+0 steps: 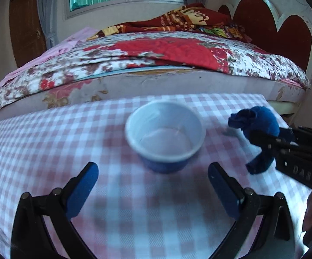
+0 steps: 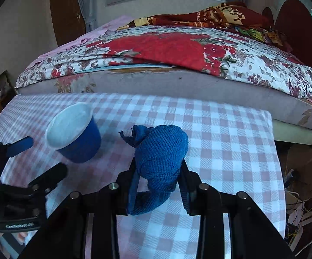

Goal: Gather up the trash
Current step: 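Grasp the blue cup with the left tool while the right tool grasps the blue sock, then carry the blue cup and blue sock with both tools over the bin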

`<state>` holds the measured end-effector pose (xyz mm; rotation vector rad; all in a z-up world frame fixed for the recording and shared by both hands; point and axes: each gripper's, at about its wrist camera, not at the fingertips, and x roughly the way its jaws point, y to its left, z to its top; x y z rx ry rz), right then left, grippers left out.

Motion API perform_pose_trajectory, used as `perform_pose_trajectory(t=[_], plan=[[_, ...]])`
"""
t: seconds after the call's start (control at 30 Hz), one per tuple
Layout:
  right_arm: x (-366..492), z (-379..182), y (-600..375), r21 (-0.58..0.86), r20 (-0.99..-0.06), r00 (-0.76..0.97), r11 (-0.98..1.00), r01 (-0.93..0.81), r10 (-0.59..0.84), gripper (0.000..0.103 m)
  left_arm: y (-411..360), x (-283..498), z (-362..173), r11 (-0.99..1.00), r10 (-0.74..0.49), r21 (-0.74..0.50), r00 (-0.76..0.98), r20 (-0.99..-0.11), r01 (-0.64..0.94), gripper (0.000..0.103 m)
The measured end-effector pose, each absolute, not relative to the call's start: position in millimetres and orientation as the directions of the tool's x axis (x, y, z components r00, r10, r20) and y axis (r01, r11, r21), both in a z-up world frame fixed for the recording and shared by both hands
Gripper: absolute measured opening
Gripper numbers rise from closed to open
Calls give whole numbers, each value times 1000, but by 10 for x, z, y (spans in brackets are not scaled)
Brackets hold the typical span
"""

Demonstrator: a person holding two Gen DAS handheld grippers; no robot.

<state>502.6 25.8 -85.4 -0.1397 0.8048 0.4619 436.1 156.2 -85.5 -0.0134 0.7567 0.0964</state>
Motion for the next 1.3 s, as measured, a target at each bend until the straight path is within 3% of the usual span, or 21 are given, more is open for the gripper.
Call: perform_pose_trajectory(t=[0.17,0.27,0.3,0.33,0.37,0.67,1.3], plan=[[5074,-921,291,63,-729,588,890,-451,350,36,1566,4628,-887,994,95,23,707,-701,-110,100],[5078,-953,294,69,-732,584,890,-450,352,36,1630,4722,-960,993,74,-13,692,-718,-120,94],[5086,-958,286,74,-733,581,891,-447,353,36,1647,4753,-980,992,76,-16,682,-727,-128,90],[5087,-960,280,76,-734,580,892,-445,352,36,1649,4768,-984,992,65,-27,682,-728,-124,77],[5083,-962,273,76,-736,579,892,-445,351,36,1660,4763,-977,993,42,-47,688,-725,-111,76],[4808,-751,110,57,-701,614,886,-460,363,36,1420,4292,-728,995,79,92,741,-667,-23,75],[3402,-162,-682,76,-619,683,895,-439,388,35,1204,2911,-280,996,74,84,775,-628,-27,75]])
